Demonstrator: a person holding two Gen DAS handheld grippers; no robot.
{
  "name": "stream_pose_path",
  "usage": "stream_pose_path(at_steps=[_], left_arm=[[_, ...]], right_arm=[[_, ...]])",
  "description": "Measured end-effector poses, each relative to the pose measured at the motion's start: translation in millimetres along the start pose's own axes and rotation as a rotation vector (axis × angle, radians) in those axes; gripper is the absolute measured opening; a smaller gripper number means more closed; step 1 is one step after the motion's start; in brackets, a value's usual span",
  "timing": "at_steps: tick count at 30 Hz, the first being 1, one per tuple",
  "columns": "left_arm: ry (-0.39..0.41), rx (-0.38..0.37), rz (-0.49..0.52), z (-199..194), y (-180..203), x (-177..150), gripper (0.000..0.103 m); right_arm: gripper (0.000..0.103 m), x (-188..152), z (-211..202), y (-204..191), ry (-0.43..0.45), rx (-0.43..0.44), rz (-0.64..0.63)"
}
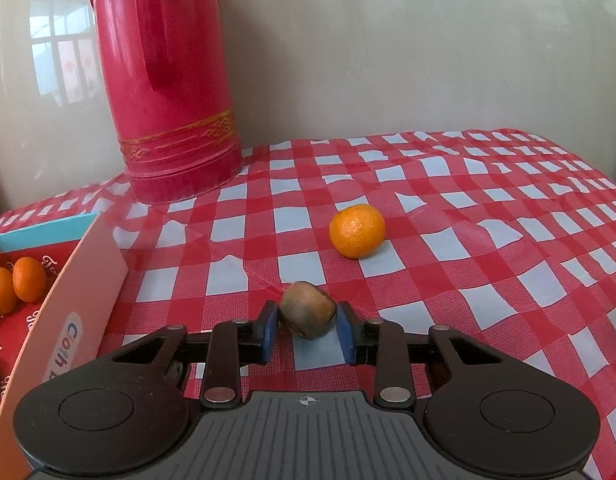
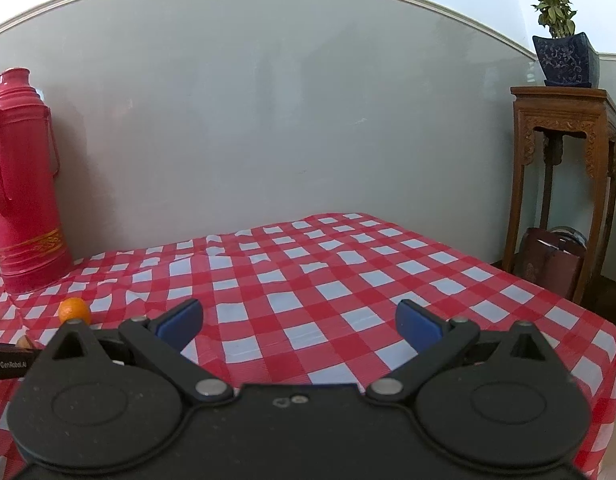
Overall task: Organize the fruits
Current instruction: 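Reach the left gripper to a small brown kiwi and grasp it, then carry the kiwi with the left gripper into the box and release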
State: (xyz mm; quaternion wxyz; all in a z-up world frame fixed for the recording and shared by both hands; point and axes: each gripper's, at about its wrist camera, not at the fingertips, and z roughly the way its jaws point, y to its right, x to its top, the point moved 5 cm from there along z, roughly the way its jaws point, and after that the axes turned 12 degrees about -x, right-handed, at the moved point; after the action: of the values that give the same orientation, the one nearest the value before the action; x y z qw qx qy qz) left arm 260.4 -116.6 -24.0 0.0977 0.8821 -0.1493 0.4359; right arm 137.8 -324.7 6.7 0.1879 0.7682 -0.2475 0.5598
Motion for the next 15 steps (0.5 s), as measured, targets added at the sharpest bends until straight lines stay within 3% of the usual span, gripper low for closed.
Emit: stream_pose_path(at_steps=[10,15], left_arm=[[0.069,0.019,0.064,-28.1,4.3,2.4,0.032],[0.134,0.087,0.077,-58.8,-5.4,5.0,0.032]], right_arm=[[0.098,-0.3,0.3,-3.3,-0.003,0.015,-0.002],[0.098,-1.0,-0.8,-7.6,-0.001,0.024,-0.010]])
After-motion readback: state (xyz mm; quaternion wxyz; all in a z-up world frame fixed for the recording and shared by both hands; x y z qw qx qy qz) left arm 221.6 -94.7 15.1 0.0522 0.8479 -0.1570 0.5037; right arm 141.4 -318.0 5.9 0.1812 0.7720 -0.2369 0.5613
